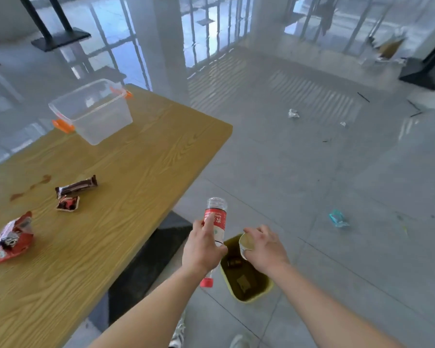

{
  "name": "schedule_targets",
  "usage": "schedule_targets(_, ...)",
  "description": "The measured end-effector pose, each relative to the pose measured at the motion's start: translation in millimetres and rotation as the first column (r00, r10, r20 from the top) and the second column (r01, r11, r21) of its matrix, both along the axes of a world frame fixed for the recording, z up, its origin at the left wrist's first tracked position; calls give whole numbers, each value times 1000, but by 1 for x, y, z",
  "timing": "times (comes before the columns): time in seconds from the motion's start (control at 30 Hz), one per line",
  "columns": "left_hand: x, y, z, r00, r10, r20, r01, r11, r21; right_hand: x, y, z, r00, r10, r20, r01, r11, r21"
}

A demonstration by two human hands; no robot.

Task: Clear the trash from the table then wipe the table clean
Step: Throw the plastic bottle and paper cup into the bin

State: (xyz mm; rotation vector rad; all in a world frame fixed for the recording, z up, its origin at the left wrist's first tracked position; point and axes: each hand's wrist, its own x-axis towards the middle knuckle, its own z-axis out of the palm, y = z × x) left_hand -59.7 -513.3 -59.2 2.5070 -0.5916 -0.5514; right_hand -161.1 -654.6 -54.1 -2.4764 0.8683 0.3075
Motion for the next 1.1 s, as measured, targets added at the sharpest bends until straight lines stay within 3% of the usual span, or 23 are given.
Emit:
schedule_targets(0.33, -8, -37, -141, 939, -70, -337, 118, 985, 123, -40, -14, -123, 954, -255, -156, 275, 954, 121)
schedule_targets(0.6, -1, -74, -271, 916, -28, -400, 136, 960, 244, -43, -21, -263, 928, -315, -200, 352, 917, 187)
schedule_targets(1.1, -4, -133, -446, 924, -164, -346, 307, 857, 414, -43, -29, -444, 943, -253, -216, 276, 958, 84)
